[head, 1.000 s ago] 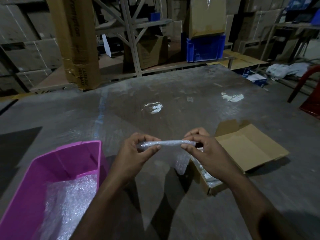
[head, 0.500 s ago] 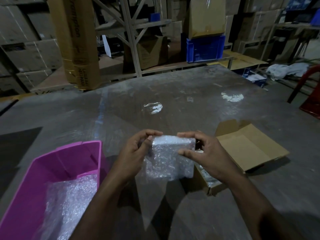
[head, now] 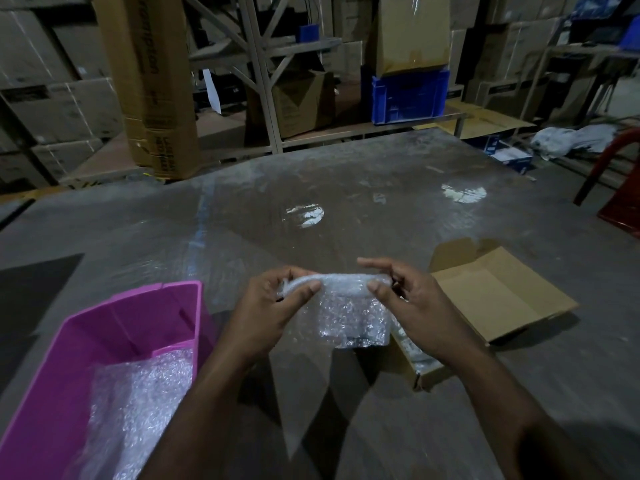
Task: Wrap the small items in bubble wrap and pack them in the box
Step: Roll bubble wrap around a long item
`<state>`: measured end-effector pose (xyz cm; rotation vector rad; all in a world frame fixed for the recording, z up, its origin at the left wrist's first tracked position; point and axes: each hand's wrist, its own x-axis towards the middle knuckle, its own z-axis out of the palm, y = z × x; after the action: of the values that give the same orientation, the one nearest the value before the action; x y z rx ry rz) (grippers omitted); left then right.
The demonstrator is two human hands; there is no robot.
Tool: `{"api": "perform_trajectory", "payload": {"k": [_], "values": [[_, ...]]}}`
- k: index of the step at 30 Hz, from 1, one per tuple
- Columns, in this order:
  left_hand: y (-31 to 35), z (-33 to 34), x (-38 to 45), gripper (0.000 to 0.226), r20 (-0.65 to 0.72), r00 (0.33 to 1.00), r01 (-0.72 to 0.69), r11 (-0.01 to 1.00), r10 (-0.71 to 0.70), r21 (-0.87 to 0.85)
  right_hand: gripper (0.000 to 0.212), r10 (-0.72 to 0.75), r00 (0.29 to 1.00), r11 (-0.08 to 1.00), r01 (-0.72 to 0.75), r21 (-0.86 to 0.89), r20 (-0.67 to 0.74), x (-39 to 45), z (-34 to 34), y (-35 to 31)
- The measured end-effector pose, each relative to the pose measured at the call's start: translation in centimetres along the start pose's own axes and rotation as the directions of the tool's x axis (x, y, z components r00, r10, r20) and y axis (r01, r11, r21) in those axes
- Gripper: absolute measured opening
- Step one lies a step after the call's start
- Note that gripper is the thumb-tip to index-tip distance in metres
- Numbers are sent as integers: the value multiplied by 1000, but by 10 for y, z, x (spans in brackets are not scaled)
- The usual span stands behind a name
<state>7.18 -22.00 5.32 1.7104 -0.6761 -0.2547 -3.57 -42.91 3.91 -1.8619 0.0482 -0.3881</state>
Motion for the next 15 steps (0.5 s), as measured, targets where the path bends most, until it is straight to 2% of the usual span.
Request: {"api": "perform_trajectory", "payload": {"k": [5, 9, 12, 15], "values": [[-1, 2, -2, 25, -73, 997, 30, 999, -27, 39, 27, -24, 1000, 999, 24, -28, 0, 1, 0, 3], [2, 4, -2, 22, -12, 999, 37, 995, -38, -91, 46, 29, 999, 1000, -30, 9, 43, 0, 0, 1], [6, 4, -4, 29, 45, 998, 59, 989, -54, -138, 37, 39, 999, 999, -39, 0, 4, 1, 1, 2], [6, 5, -6, 36, 77, 994, 84, 984, -73, -156, 27, -4, 1000, 995, 3, -104, -12, 2, 0, 3]]}}
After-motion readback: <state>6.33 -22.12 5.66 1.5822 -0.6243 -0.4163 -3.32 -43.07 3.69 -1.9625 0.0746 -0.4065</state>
